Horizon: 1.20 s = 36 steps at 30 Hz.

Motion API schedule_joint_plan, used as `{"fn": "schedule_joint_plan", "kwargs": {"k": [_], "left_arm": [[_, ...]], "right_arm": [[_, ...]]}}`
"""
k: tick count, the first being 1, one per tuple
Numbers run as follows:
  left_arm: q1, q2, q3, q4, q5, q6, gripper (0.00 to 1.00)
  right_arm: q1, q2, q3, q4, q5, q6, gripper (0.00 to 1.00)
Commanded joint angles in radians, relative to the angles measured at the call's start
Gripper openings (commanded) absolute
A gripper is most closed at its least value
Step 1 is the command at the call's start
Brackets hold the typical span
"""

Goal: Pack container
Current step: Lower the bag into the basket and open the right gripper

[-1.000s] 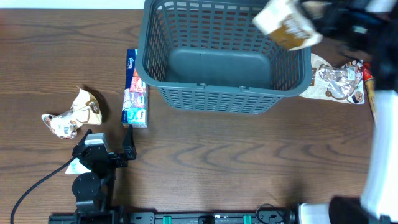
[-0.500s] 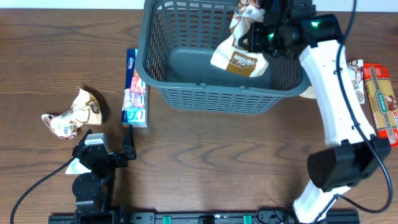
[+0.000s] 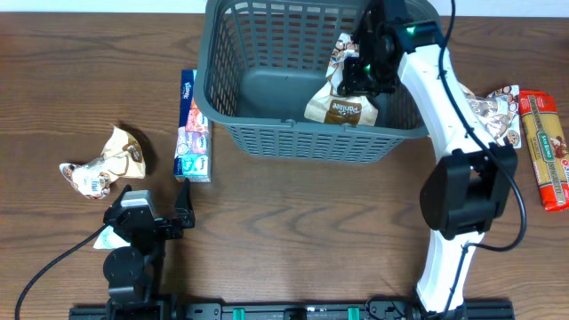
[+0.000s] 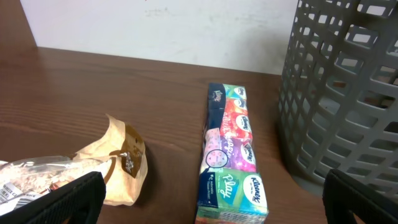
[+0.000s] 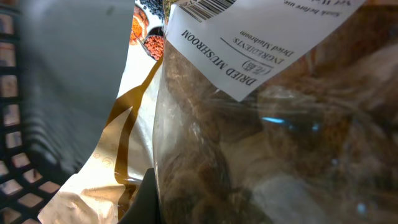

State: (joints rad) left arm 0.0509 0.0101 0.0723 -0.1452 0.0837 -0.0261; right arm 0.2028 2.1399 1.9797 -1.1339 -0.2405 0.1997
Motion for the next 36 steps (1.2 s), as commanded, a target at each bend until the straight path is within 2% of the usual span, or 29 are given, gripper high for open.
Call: {"fn": "schedule_joint_plan", "kwargs": {"k": [1, 5, 8, 9, 10, 11, 13, 14, 17, 18, 21, 24, 30, 31, 34, 36], "left_arm": [[0.005, -0.007, -0.029, -0.005, 0.014, -0.002, 0.99], [0.005, -0.007, -0.029, -0.005, 0.014, -0.002, 0.99], [0.005, -0.007, -0.029, -0.005, 0.014, -0.002, 0.99], [0.005, -0.007, -0.029, -0.005, 0.014, -0.002, 0.99], [0.005, -0.007, -0.029, -0.005, 0.014, -0.002, 0.99], [0.005, -0.007, -0.029, -0.005, 0.014, -0.002, 0.99], [0.005, -0.007, -0.029, -0.005, 0.014, -0.002, 0.98], [0.005, -0.007, -0.029, -0.005, 0.014, -0.002, 0.99], [0.005, -0.007, -0.029, -0.005, 0.014, -0.002, 0.99], [0.005, -0.007, -0.029, -0.005, 0.014, -0.002, 0.99], [0.005, -0.007, -0.029, -0.005, 0.014, -0.002, 0.99], [0.005, -0.007, -0.029, -0.005, 0.014, -0.002, 0.99], [0.005, -0.007, -0.029, -0.005, 0.014, -0.002, 0.99], [0.005, -0.007, -0.029, -0.005, 0.014, -0.002, 0.98], [0.005, -0.007, -0.029, -0.005, 0.014, -0.002, 0.99], [0.005, -0.007, -0.029, -0.005, 0.014, -0.002, 0.99]], "right_arm": [[0.011, 0.039, 0.002, -0.008, 0.013, -0.018, 0.01], [0.02, 0.064, 0.001, -0.023, 0.031, -0.019, 0.02], [0.031, 0.064, 0.001, -0.031, 0.031, -0.019, 0.18], [0.035, 0.064, 0.002, -0.03, 0.031, -0.019, 0.25], [0.038, 0.063, 0.002, -0.03, 0.031, -0.019, 0.41], [0.04, 0.063, 0.003, -0.031, 0.031, -0.019, 0.5], [0.04, 0.063, 0.005, -0.036, 0.03, -0.018, 0.61], [0.04, 0.063, 0.009, -0.043, 0.021, -0.018, 0.73], [0.04, 0.063, 0.044, -0.084, -0.003, -0.026, 0.9], [0.04, 0.063, 0.068, -0.105, -0.003, -0.03, 0.99], [0.04, 0.063, 0.179, -0.175, -0.003, -0.041, 0.99], [0.04, 0.063, 0.362, -0.252, -0.004, -0.054, 0.99], [0.037, 0.063, 0.862, -0.372, 0.003, -0.048, 0.99], [0.031, 0.063, 0.945, -0.392, 0.029, -0.011, 0.99], [-0.006, 0.054, 1.132, -0.472, 0.222, 0.244, 0.99], [-0.046, 0.024, 1.155, -0.509, 0.322, 0.383, 0.99]]}}
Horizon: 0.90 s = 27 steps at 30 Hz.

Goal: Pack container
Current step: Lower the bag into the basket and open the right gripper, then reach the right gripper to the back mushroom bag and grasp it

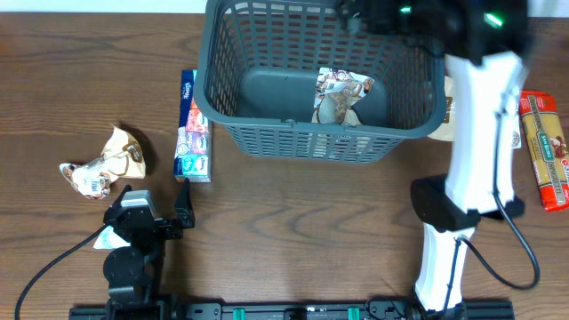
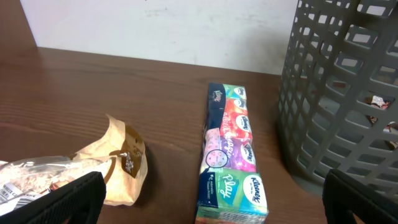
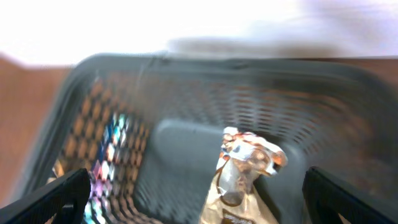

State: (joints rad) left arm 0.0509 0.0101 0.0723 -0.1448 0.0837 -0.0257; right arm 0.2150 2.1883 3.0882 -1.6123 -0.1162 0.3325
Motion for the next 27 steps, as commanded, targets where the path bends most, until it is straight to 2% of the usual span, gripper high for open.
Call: {"fn": "schedule_joint_plan", "kwargs": {"k": [1, 3, 5, 12, 18, 21, 27], "left_arm": [[0.005, -0.007, -0.029, -0.005, 0.014, -0.002, 0.99], [0.005, -0.007, -0.029, -0.005, 0.014, -0.002, 0.99], [0.005, -0.007, -0.029, -0.005, 0.014, -0.002, 0.99], [0.005, -0.007, -0.029, -0.005, 0.014, -0.002, 0.99], [0.005, -0.007, -0.029, -0.005, 0.014, -0.002, 0.99], [0.005, -0.007, -0.029, -0.005, 0.014, -0.002, 0.98], [0.005, -0.007, -0.029, -0.005, 0.014, -0.002, 0.99]], "right_arm": [[-0.085, -0.037, 0.042, -0.05, 0.239, 0.305, 0.99], [-0.135, -0.047, 0.042, -0.086, 0.296, 0.392, 0.99], [-0.185, -0.047, 0.032, -0.086, 0.292, 0.404, 0.99], [-0.357, -0.047, -0.06, -0.086, 0.329, 0.642, 0.99], [-0.468, -0.047, -0.293, -0.085, 0.32, 0.859, 0.99], [-0.502, -0.045, -0.412, -0.064, 0.313, 0.899, 0.99], [-0.537, -0.043, -0.666, 0.203, 0.212, 0.795, 0.99]]}}
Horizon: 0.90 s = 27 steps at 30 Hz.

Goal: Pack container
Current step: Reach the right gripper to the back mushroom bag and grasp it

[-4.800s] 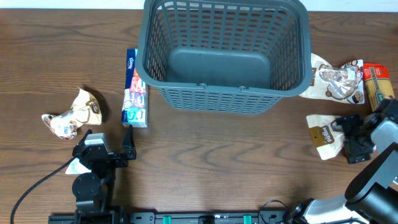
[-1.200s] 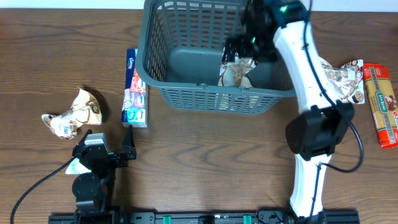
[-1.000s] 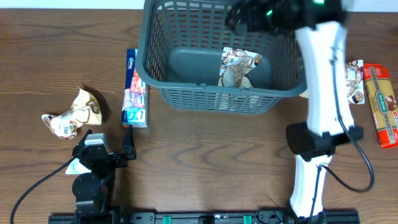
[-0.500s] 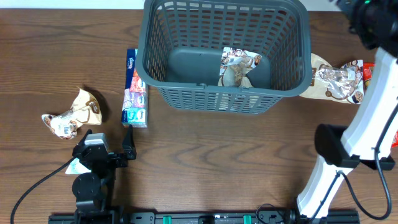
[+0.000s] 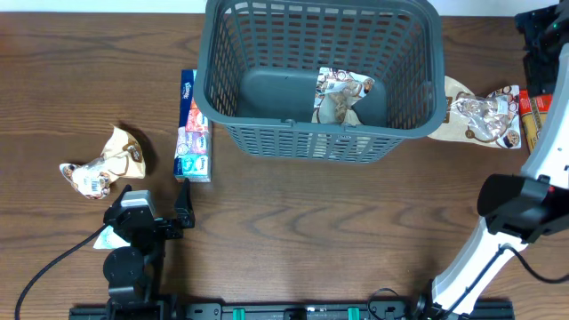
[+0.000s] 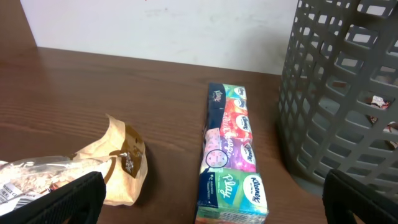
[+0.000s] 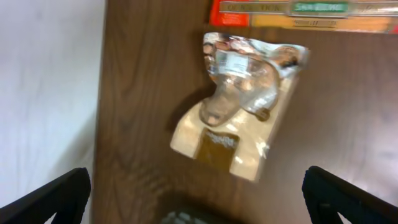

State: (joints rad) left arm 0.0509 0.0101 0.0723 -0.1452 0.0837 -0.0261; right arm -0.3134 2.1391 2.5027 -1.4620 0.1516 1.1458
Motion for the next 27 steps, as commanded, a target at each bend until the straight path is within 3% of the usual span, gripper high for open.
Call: {"fn": "schedule_joint_plan", "kwargs": {"k": [1, 7, 10, 14, 27], "left_arm": [[0.005, -0.007, -0.029, -0.005, 0.014, -0.002, 0.99], [0.005, -0.007, -0.029, -0.005, 0.014, -0.002, 0.99], [0.005, -0.007, -0.029, -0.005, 0.014, -0.002, 0.99], [0.005, -0.007, -0.029, -0.005, 0.014, -0.002, 0.99], [0.005, -0.007, -0.029, -0.005, 0.014, -0.002, 0.99]], "right_arm": [[-0.009, 0.006, -0.122, 0.106, -0.071, -0.018, 0.99], [-0.008, 0.006, -0.289, 0.389, -0.124, 0.065, 0.99], [-0.008, 0.01, -0.339, 0.401, -0.079, 0.179, 0.99], [-0.009, 0.039, -0.391, 0.393, -0.023, 0.222, 0.99], [-0.057, 0.205, -0.398, 0.376, 0.01, 0.113, 0.99]]}}
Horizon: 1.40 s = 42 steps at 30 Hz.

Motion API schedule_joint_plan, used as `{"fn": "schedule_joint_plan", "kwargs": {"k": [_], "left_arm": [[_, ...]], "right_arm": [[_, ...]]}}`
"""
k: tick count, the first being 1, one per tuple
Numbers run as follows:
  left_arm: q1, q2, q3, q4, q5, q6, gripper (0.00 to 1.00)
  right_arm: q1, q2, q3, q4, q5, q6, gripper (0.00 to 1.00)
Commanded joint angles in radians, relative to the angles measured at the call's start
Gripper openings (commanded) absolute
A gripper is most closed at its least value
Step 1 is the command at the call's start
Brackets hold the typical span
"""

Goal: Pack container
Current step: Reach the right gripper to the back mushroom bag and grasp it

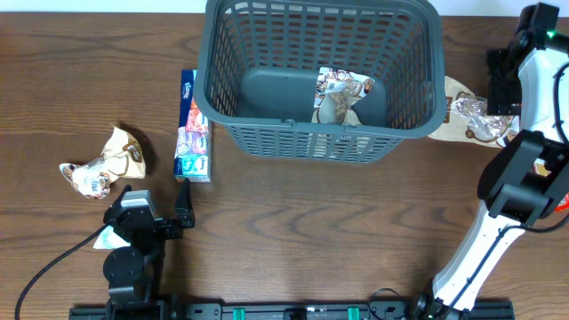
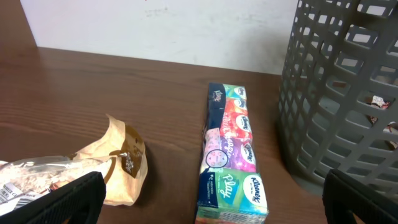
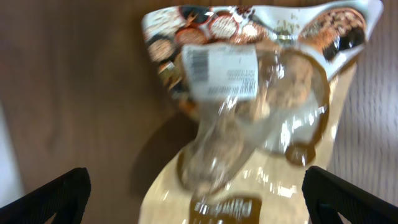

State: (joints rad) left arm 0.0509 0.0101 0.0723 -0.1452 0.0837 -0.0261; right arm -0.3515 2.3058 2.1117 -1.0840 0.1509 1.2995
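The grey basket (image 1: 267, 89) stands at the table's back with one mushroom bag (image 1: 340, 93) lying inside. A second mushroom bag (image 1: 467, 120) (image 3: 249, 106) lies on the table right of the basket. My right gripper (image 1: 502, 84) (image 3: 208, 199) hovers close over it, open, a finger on either side and nothing held. At the front left my left gripper (image 1: 147, 212) (image 2: 211, 202) rests open, facing a colourful tissue pack (image 1: 193, 124) (image 2: 231, 155) and a third mushroom bag (image 1: 102, 160) (image 2: 81, 171).
The basket's wall (image 2: 342, 93) rises just right of the tissue pack. The right arm (image 1: 533, 151) reaches along the table's right edge and covers the pasta pack there.
My right gripper has come down closer over the bag right of the basket, which now fills the wrist view. The left arm and the left-side objects have not moved.
My right gripper was down in the basket with a mushroom bag against it. Then that bag lay in the basket and the gripper was open above it. Then the gripper was high over the second bag at the right, and now it is close over it.
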Motion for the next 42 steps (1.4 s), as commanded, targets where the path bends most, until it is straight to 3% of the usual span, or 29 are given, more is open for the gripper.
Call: {"fn": "schedule_joint_plan", "kwargs": {"k": [1, 8, 27, 29, 31, 32, 38, 42], "left_arm": [[0.005, -0.007, -0.029, -0.005, 0.013, -0.002, 0.99], [0.005, -0.007, -0.029, -0.005, 0.014, -0.002, 0.99], [0.005, -0.007, -0.029, -0.005, 0.014, -0.002, 0.99], [0.005, -0.007, -0.029, -0.005, 0.014, -0.002, 0.99], [0.005, -0.007, -0.029, -0.005, 0.014, -0.002, 0.99], [0.005, -0.007, -0.029, -0.005, 0.014, -0.002, 0.99], [0.005, -0.007, -0.029, -0.005, 0.014, -0.001, 0.98], [0.005, -0.007, -0.029, -0.005, 0.014, -0.002, 0.99]], "right_arm": [[-0.021, 0.051, -0.007, -0.01, 0.0, -0.04, 0.99], [-0.021, 0.079, -0.013, -0.032, 0.003, -0.006, 0.99], [-0.019, 0.222, -0.016, -0.039, 0.002, -0.076, 0.99], [-0.019, 0.223, -0.016, -0.035, 0.002, -0.075, 0.59], [-0.019, 0.223, -0.016, -0.034, -0.005, -0.076, 0.08], [-0.019, 0.223, -0.016, -0.034, -0.013, -0.078, 0.01], [-0.016, 0.223, -0.016, -0.031, -0.036, -0.106, 0.01], [-0.013, 0.222, -0.001, -0.004, -0.09, -0.21, 0.01]]}}
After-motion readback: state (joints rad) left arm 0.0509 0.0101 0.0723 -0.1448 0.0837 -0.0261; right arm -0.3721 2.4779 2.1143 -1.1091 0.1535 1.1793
